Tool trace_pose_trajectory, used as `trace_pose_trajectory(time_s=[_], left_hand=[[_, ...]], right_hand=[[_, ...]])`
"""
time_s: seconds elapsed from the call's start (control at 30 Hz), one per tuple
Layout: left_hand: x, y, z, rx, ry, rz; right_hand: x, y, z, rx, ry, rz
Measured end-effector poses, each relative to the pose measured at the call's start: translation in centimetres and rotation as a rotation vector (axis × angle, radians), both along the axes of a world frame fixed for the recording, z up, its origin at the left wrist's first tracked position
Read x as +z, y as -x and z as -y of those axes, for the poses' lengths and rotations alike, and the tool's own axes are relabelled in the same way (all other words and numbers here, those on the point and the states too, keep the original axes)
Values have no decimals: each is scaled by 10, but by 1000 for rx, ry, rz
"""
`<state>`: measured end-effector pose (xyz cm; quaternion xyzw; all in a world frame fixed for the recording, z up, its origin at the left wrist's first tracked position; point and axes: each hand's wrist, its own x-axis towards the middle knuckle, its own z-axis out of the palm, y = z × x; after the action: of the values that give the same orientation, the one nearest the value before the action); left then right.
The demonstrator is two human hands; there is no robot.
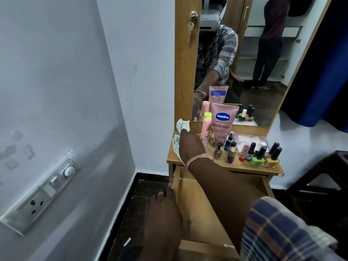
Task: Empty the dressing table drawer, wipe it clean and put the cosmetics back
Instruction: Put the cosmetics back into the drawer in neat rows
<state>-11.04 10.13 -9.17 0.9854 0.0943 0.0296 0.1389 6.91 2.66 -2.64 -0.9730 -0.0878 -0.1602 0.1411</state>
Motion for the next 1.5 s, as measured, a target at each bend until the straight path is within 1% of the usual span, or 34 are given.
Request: trace_pose_trajectory(time_s=[0.33,0.47,0.57,0.63,0.7,0.73,0.83,0.9,0.97,1.03,1.07,1.13,1.17,1.2,1.23,1.3,1.37,1.43,1.5], left_hand=[[-6,-7,3,33,27,26],[-4,-5,2,13,48,24],[-2,-3,1,10,47,27],[-2,-1,1,6,54,35],[-1,0,1,-1,57,50],[-1,2,1,0,58,57],[-2,1,0,5,49,77],[-4,1,-1,4,61,99],[-3,1,0,5,77,110],[-3,1,0,15,97,110],[-3,1,0,18,100,112],[-4,1,-1,20,99,120],[-4,1,-1,21,100,124],[-5,1,-1,21,102,124],[-4,1,0,21,106,127],[-5,1,0,20,102,133],[-7,0,-1,24,99,139],[-8,0,-1,26,105,142],[-9,-1,-2,24,104,144]], right_hand=[[1,-12,0,-62,51,35],[7,-2,-5,-56,157,124],[23,9,5,5,170,224],[32,14,17,70,132,197],[33,19,29,152,81,85],[30,24,33,193,94,46],[15,47,43,257,114,53],[6,59,46,257,66,61],[7,65,51,237,-28,64],[21,64,62,184,-167,151],[33,61,70,141,-211,231],[60,47,87,29,-210,417],[73,39,97,-33,-209,476],[84,29,106,-95,-211,487],[93,22,113,-149,-205,454],[100,11,121,-223,-209,302],[98,4,125,-231,-263,162],[94,2,126,-201,-363,135],[93,5,127,-178,-528,120]])
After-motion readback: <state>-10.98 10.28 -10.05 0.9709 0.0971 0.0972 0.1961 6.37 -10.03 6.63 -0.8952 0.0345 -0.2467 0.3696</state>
